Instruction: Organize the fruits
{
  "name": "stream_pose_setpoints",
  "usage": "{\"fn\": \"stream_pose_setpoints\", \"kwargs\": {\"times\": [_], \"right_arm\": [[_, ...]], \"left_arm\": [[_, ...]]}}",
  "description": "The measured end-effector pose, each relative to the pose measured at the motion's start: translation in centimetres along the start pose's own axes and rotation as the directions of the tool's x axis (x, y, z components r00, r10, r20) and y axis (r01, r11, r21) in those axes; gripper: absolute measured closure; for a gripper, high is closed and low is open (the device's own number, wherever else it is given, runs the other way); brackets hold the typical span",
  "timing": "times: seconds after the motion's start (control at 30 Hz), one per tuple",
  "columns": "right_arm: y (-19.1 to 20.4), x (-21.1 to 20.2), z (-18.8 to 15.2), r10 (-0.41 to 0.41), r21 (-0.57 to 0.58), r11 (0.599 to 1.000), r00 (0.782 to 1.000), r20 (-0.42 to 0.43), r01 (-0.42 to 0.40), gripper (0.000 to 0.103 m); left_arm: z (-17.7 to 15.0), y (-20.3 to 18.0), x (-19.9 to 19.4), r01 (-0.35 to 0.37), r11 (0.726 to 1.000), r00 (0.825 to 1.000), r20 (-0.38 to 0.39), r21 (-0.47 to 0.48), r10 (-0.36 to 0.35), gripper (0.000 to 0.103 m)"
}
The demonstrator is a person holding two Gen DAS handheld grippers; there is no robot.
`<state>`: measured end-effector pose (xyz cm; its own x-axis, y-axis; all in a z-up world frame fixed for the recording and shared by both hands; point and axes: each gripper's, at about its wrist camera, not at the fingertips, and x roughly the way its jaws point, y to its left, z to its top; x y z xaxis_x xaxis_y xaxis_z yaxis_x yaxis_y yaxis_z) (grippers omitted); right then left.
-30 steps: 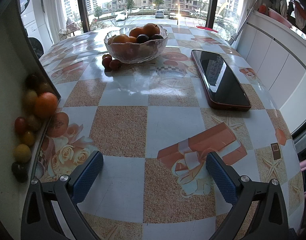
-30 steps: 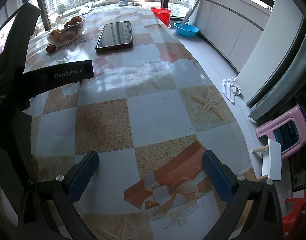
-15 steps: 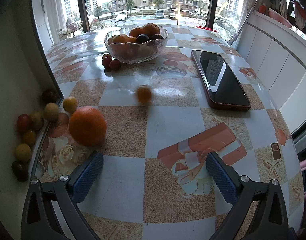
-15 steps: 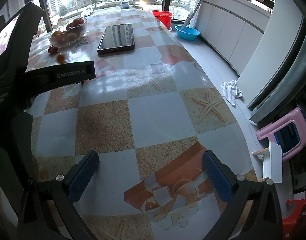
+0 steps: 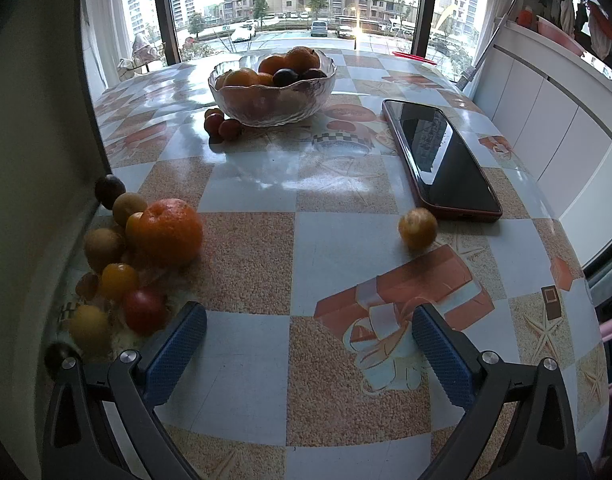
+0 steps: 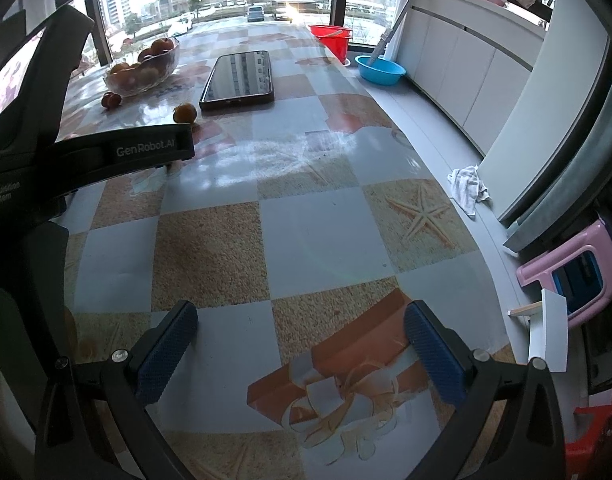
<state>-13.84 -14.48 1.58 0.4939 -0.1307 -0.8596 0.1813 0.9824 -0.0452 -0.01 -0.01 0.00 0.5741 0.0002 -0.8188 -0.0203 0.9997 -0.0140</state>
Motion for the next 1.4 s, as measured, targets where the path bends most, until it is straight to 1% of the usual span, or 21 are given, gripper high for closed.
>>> {"fn": "stream_pose_setpoints", "kwargs": {"times": [0.23,0.43,0.57,0.77,0.97,1.2,1.27,1.33,1.37,1.4], "right_arm": [[0.0,0.0,0.0,0.004,0.002,1.000,1.000,0.002,-0.004,0.000],[0.1,-0.2,-0.5,0.002,0.003,1.000,0.999,0.048,-0.002,0.000],[0.0,-0.1,-0.4,0.004,-0.002,1.000,0.999,0.040,-0.004,0.000],[-0.1,-0.2,-0.5,0.017,-0.013,1.000,0.998,0.055,-0.016,0.000],[-0.3,-0.1,-0.2,0.050,-0.062,0.997,0.998,0.027,-0.048,0.000],[-0.3,-0.1,-0.3,0.064,-0.084,0.995,0.997,0.039,-0.060,0.000],[-0.3,-0.1,-0.2,0.065,-0.096,0.993,0.997,0.032,-0.061,0.000],[-0.4,0.1,0.3,0.068,-0.108,0.992,0.998,-0.004,-0.068,0.000],[-0.4,0.1,0.5,0.068,-0.112,0.991,0.998,-0.017,-0.070,0.000],[-0.5,0.0,0.7,0.073,-0.111,0.991,0.997,-0.023,-0.076,0.000]], "left_arm": [[0.0,0.0,0.0,0.000,1.000,1.000,0.000,0.000,0.000,0.000],[0.0,0.0,0.0,0.000,1.000,1.000,0.000,0.000,0.000,0.000],[0.0,0.0,0.0,0.000,1.000,1.000,0.000,0.000,0.000,0.000],[0.0,0.0,0.0,0.000,1.000,1.000,0.000,0.000,0.000,0.000],[0.0,0.0,0.0,0.000,1.000,1.000,0.000,0.000,0.000,0.000],[0.0,0.0,0.0,0.002,1.000,1.000,-0.002,0.002,-0.002,0.000],[-0.1,0.1,-0.2,0.016,0.999,1.000,-0.016,0.034,-0.016,0.000],[-0.7,0.8,-1.3,0.023,0.997,0.999,-0.033,0.070,-0.021,0.000],[-0.8,1.1,-1.9,0.029,0.995,1.000,-0.014,0.094,-0.028,0.000],[-1.1,1.5,-3.0,0.023,0.992,0.999,0.021,0.124,-0.026,0.000]]}}
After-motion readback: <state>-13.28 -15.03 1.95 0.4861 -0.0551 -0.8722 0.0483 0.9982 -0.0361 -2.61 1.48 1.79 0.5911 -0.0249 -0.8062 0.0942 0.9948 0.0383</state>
